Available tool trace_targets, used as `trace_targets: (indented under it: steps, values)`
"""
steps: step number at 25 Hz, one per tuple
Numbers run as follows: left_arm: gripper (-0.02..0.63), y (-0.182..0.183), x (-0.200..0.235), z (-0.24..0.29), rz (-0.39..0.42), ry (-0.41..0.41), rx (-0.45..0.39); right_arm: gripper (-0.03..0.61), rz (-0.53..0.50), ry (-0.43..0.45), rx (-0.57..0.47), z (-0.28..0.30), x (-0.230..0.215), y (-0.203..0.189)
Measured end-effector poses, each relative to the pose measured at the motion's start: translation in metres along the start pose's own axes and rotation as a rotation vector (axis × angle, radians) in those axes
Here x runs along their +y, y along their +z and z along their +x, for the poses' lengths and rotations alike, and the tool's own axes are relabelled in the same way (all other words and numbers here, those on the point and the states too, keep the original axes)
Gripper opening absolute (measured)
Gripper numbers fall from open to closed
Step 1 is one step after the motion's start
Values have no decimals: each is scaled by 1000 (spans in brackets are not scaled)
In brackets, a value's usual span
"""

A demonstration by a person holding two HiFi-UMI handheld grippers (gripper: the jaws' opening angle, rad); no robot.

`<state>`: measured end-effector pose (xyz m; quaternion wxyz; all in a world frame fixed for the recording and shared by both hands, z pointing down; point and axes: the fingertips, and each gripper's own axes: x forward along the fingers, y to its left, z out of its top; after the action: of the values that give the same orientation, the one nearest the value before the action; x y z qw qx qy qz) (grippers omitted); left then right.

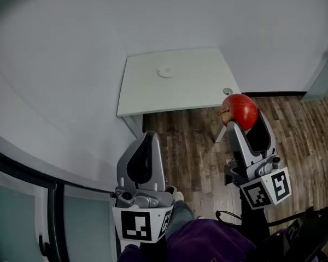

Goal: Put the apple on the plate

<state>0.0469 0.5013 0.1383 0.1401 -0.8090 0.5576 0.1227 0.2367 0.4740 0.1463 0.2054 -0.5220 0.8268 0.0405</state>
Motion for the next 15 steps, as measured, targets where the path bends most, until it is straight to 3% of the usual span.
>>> trace_targets:
  steps: [15]
  values:
    - [6, -37, 90, 64, -11, -26, 18, 328, 0, 22, 8, 115, 20, -48]
